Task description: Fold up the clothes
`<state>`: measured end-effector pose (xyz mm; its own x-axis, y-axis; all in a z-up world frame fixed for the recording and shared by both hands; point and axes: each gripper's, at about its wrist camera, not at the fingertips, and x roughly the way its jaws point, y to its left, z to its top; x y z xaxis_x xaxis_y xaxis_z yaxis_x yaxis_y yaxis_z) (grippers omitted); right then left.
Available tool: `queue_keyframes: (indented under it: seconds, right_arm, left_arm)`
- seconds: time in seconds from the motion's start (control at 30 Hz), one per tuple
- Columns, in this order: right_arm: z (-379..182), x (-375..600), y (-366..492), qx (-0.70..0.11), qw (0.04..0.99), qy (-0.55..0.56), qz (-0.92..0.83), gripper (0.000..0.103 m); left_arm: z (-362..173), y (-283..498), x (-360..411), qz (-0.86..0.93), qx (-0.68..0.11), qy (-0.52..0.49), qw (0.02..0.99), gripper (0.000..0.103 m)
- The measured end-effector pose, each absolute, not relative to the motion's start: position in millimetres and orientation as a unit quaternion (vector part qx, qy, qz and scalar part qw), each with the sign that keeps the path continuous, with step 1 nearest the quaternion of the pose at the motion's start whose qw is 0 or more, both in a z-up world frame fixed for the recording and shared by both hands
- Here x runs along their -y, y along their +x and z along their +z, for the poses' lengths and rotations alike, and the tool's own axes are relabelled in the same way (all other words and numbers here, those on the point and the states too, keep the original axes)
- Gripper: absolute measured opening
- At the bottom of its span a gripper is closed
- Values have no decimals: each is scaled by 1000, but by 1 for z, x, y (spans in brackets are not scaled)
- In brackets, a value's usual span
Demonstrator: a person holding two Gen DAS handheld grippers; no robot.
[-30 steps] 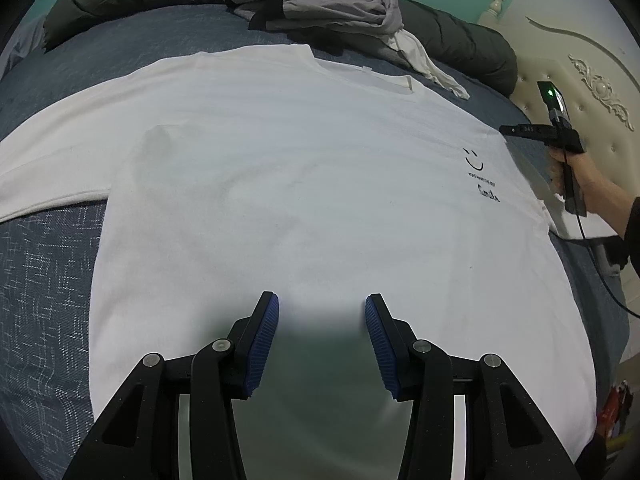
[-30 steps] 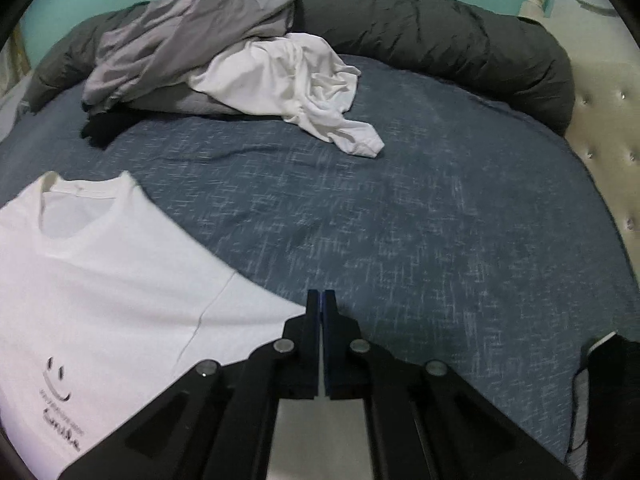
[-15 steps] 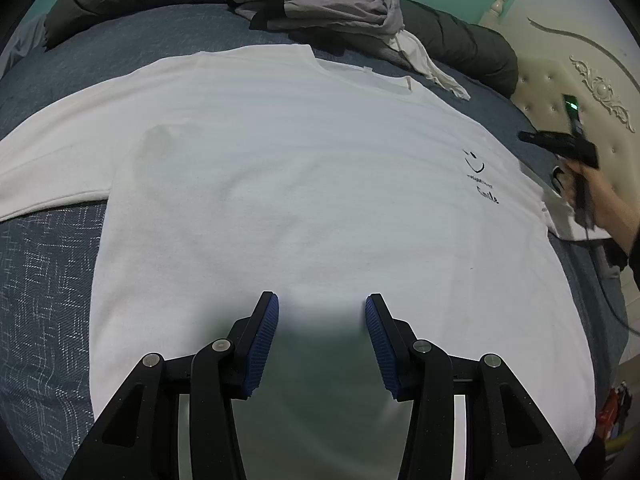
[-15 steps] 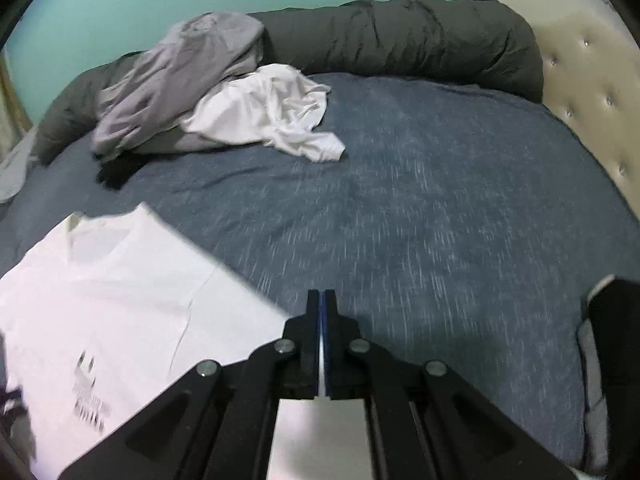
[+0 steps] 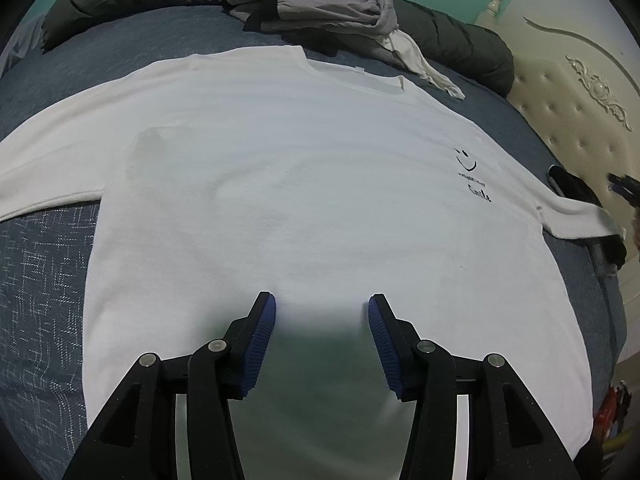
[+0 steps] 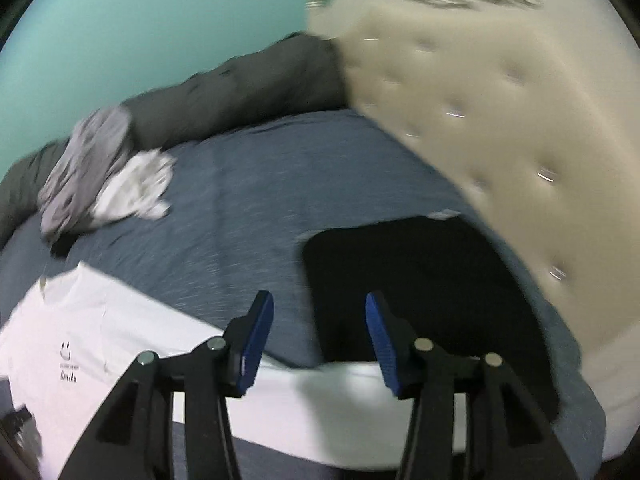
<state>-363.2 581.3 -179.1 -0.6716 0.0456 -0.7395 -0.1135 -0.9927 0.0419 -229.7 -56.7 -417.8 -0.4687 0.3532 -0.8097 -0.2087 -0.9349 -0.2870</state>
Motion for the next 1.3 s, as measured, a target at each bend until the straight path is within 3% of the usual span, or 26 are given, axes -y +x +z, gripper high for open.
queue_keyframes:
  seconds: [0.27,0.5,0.6,0.63,0.7,0.73,1.13,1.3]
  right_arm:
    - [-196,-663,-322,-145,118,-435,881,50]
    - [-218,-683,-322,-215,100,-460,856,50]
    - [-223,-673,-331,-208,89,-460,859,45]
    - [-225,-669,-333,-198,90,-461,860,28]
    - [-225,-661,-338,-175,88,-462,865,11]
    - [-225,-658,-340,-162,89,-461,868,8]
    - [-136,-653,-368,-72,110,-341,931,6]
    - [-145,-656,-394,-65,114,-375,918,6]
  left_arm:
    - [-415,-231,51,855,73,-485,166,53]
    - [-417,-230,50,855,69,-486,166,53]
    - [-418,-230,50,855,68,-487,166,53]
    - [-418,-230,51,855,68,-487,166,53]
    - [-418,-230,51,855,67,-488,166,53]
    - [-418,-230,51,855,67,-488,165,53]
    - [-418,-228,49,856,60,-487,164,53]
    - [-419,-228,48,855,57,-488,163,53]
